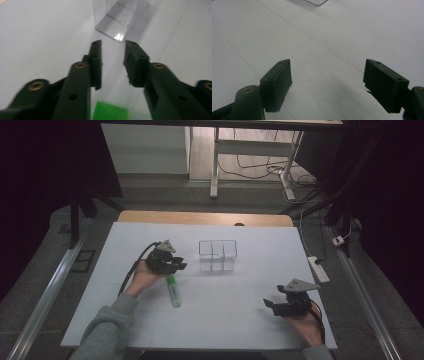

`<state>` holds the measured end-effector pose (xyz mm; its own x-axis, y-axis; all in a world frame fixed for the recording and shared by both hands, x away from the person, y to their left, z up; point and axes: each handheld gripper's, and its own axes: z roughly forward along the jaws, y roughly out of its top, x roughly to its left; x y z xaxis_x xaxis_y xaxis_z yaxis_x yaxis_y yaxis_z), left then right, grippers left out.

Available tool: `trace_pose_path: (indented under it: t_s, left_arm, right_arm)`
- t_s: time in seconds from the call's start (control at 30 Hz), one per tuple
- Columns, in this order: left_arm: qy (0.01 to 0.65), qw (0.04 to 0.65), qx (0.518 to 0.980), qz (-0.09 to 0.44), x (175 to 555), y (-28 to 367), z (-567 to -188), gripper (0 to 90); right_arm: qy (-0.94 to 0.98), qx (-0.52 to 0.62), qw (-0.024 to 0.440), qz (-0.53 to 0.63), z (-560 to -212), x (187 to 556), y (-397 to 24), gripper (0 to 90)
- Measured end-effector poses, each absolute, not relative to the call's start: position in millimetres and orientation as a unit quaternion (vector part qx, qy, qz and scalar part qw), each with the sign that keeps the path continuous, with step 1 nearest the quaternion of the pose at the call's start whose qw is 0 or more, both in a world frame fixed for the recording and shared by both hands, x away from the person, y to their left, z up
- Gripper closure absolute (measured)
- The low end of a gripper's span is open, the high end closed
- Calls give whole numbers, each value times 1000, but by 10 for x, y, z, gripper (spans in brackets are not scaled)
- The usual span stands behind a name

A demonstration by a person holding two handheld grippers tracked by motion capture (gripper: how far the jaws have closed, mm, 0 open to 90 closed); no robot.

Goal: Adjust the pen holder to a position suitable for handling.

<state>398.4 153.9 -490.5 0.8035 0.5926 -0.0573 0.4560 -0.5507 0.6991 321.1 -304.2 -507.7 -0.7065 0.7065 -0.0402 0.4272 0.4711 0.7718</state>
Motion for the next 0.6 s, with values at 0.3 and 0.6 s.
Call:
trace_pose_path:
  t_s: [0.3, 0.6]
  left_arm:
    - [310, 336, 885, 85, 3814, 1598, -4868, 403]
    - [336, 332, 877, 83, 3702, 1701, -4820, 351]
  right_arm:
    - [839, 338, 181, 386, -5075, 3203, -3040, 225]
    - [839, 338, 180, 387, -5076, 3197, -3044, 225]
